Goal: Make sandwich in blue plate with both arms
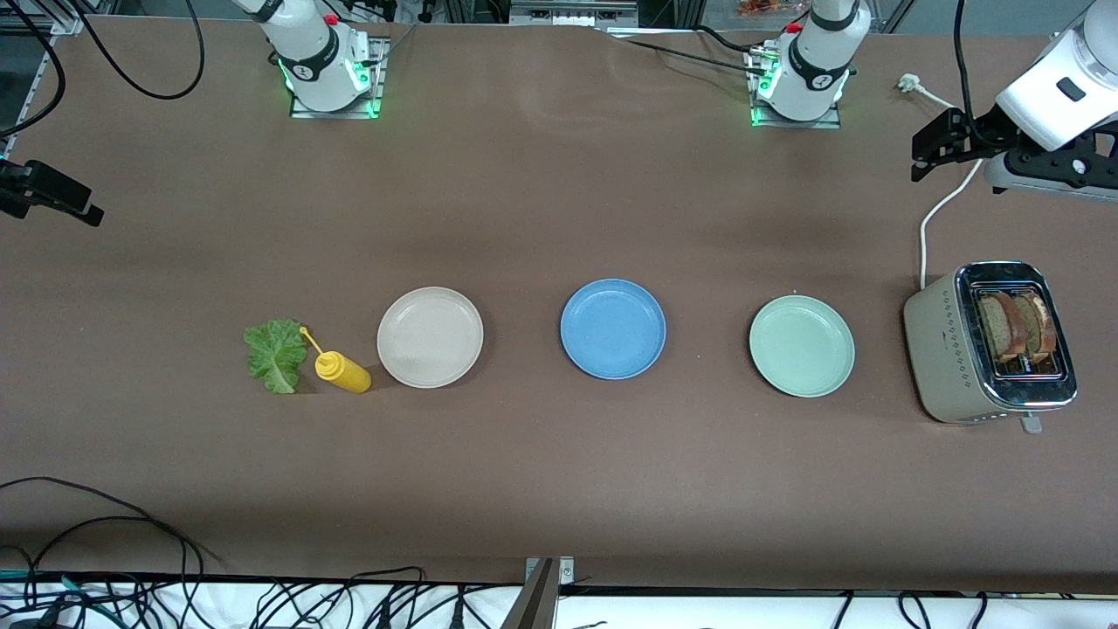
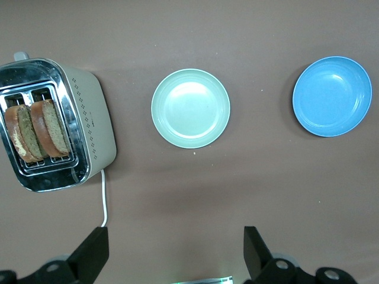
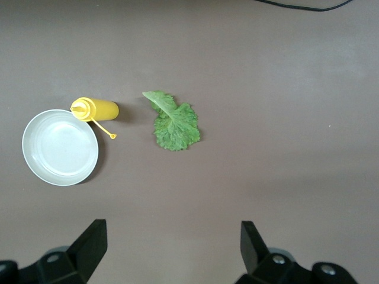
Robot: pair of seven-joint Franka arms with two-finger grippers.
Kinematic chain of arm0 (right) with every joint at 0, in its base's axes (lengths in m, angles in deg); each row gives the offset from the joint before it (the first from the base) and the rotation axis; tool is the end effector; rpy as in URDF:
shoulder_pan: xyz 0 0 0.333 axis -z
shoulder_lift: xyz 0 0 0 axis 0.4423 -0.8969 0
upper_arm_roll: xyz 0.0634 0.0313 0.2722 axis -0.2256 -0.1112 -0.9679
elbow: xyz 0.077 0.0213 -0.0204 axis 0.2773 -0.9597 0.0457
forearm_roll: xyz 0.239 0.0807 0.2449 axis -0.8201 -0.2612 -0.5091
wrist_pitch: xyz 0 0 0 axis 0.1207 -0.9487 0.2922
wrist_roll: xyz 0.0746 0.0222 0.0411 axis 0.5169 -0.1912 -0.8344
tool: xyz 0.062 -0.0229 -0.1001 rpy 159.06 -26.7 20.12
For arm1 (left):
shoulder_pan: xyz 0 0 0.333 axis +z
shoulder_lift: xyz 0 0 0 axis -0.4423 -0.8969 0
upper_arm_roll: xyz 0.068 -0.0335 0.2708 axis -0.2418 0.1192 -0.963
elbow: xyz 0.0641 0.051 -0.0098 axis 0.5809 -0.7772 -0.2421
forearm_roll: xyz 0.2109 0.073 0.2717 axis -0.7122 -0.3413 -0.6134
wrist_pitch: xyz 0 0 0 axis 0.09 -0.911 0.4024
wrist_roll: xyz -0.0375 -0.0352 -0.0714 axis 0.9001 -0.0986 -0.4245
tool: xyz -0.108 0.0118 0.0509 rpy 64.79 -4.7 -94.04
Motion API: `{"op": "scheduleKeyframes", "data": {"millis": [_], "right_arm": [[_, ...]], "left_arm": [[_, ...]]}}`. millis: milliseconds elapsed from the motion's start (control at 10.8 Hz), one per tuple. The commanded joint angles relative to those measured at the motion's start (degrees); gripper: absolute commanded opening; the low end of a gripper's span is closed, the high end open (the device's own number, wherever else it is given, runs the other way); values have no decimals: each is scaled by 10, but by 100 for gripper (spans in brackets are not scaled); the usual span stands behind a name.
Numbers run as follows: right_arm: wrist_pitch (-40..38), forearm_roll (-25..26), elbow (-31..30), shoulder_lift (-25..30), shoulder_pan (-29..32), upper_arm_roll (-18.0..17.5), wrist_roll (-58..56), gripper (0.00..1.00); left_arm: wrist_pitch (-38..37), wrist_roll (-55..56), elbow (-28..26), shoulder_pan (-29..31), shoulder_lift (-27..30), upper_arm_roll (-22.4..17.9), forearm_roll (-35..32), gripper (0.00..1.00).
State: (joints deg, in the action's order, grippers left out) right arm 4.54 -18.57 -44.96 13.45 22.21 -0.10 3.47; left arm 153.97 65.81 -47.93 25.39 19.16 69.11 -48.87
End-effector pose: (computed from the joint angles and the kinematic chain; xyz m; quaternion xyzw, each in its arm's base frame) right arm 0.5176 -0.0527 0.5695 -0.9983 0.0563 -0.0055 0.0133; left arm 0.4810 -0.0516 0.5864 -0.9963 0.0786 0.0339 0.0071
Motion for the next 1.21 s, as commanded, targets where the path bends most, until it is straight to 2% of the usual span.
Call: {"op": "scheduleKeyframes", "data": {"millis": [0,1114], "right_arm": [[-6,4,13,-4,1,1,2,100],[-6,5,13,-4,1,1,1,100]], "left_arm": [[-8,-3,14,-4,-3,-5,11,100],[-8,-3,19,-5,-11,-4,11,100]]}}
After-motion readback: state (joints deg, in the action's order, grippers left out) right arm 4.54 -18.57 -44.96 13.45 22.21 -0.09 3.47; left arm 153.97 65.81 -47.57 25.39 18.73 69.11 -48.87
